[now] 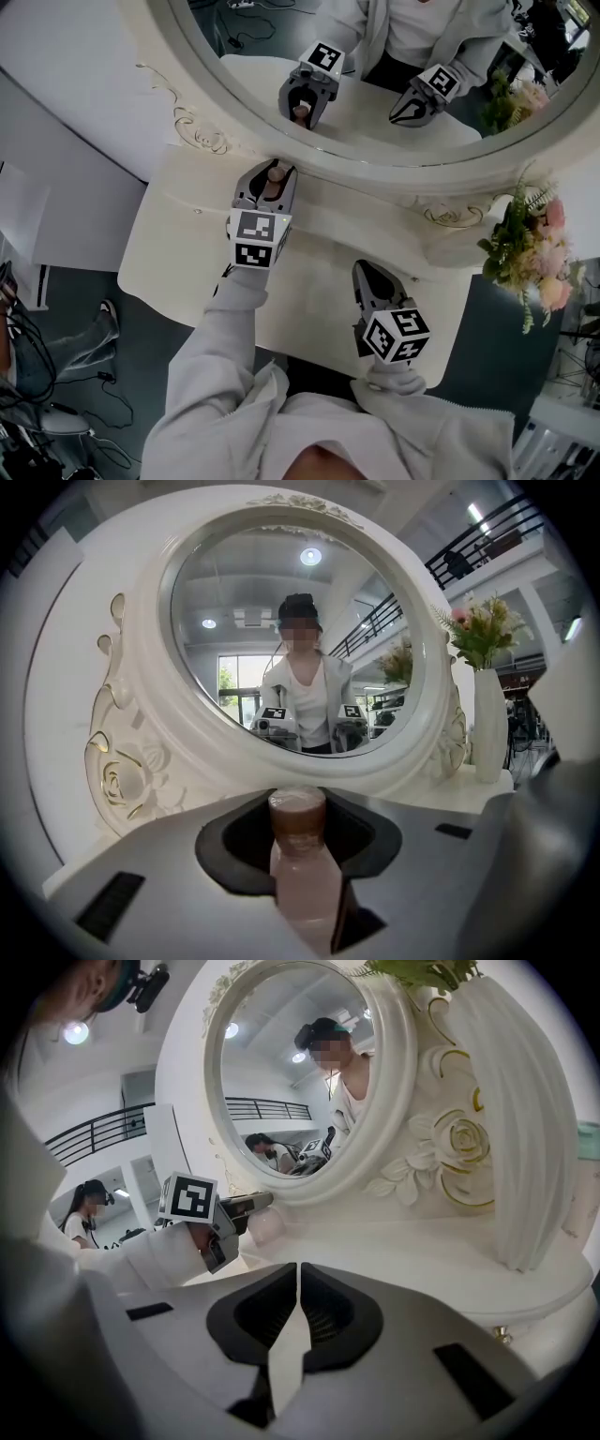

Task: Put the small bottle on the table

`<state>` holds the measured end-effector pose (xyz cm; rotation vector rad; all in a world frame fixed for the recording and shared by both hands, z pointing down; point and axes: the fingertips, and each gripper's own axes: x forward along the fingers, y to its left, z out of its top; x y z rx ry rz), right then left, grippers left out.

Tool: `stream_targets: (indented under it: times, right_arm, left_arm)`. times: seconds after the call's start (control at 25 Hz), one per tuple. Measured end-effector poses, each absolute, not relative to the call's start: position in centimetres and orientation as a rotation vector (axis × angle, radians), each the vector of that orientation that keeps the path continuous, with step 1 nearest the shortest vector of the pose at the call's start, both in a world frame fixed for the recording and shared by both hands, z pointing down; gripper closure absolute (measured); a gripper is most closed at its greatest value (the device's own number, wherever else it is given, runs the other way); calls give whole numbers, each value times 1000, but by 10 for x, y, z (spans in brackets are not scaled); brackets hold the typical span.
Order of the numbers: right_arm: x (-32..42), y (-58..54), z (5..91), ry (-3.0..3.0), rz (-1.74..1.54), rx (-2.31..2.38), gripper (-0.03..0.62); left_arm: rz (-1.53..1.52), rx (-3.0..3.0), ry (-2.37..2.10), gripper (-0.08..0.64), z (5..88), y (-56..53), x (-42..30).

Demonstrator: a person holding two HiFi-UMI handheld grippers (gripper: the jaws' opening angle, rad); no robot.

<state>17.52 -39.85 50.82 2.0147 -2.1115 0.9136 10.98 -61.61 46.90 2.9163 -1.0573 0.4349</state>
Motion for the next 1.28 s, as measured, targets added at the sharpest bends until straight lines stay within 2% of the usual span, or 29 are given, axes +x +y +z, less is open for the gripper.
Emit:
stream_targets:
  times: [0.64,0.68,0.72,0.76,0.96,1.28]
  right_arm:
    - [169,-392,503,-2140,909,1980,554]
    - [169,-391,502,-2142,905,1979,554]
    - [169,-390,501,-2144,902,1977,554]
    - [169,-389,500,-2145,899,1977,554]
    - [168,-379,496,-2149,887,1978,554]
    - [163,-361,484,-2166,855,1992,554]
  left_arm:
    - [444,2915,-1102,420,470,-617,114]
    - [448,2927,-1102,409,469,-617,115]
    - [449,2945,-1107,312,467,-615,115]
    - [447,2965,-1119,264,465,-614,115]
    - [400,2964,-1133,222,455,-604,109]
    - [406,2920,-1069,221,449,-569,94]
